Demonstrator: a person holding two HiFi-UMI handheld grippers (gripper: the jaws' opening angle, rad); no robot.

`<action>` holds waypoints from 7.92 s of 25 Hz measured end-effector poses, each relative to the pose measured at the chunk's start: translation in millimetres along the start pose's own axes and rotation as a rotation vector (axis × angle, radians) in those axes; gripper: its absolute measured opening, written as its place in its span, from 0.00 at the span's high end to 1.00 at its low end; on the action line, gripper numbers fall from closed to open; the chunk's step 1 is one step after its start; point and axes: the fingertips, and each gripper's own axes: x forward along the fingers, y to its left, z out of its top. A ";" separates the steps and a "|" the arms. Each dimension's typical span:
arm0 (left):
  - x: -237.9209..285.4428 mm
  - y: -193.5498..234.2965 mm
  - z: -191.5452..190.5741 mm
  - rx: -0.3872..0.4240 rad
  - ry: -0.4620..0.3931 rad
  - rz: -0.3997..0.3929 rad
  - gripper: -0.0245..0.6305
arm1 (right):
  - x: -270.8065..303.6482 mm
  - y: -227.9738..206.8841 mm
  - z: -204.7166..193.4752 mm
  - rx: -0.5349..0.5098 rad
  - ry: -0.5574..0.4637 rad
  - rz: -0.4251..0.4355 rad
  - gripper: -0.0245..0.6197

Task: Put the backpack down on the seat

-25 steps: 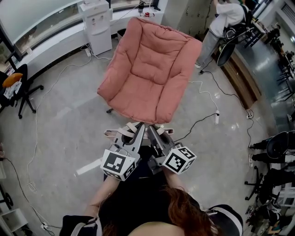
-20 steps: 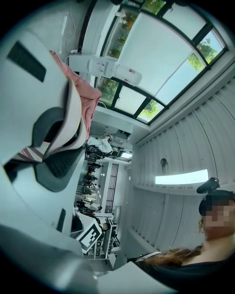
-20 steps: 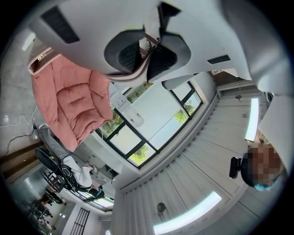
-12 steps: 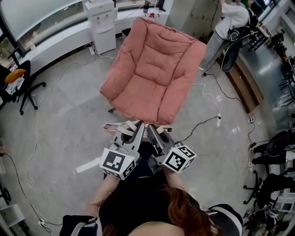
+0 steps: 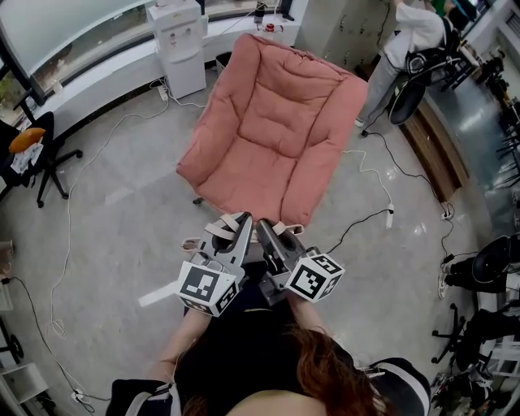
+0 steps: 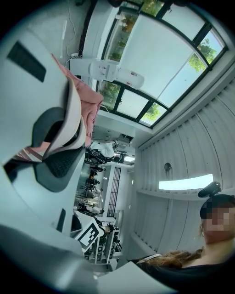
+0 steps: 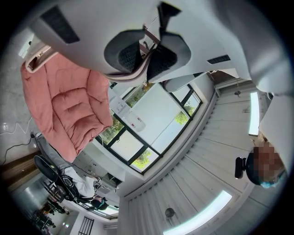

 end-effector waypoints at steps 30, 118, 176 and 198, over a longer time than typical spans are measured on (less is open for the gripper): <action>174.2 123.0 28.8 -0.045 0.043 0.013 0.93 | 157.5 -104.8 109.4 0.081 0.114 0.025 0.89; 303.8 240.3 -183.2 -0.295 0.514 -0.025 0.93 | 247.0 -330.4 41.0 0.378 0.421 -0.246 0.89; 297.3 296.7 -123.6 -0.242 0.398 0.037 0.53 | 239.1 -310.5 129.3 0.090 0.117 -0.290 0.56; 326.7 256.9 -17.9 0.063 0.161 -0.057 0.93 | 242.8 -256.0 192.3 -0.327 -0.001 -0.292 0.90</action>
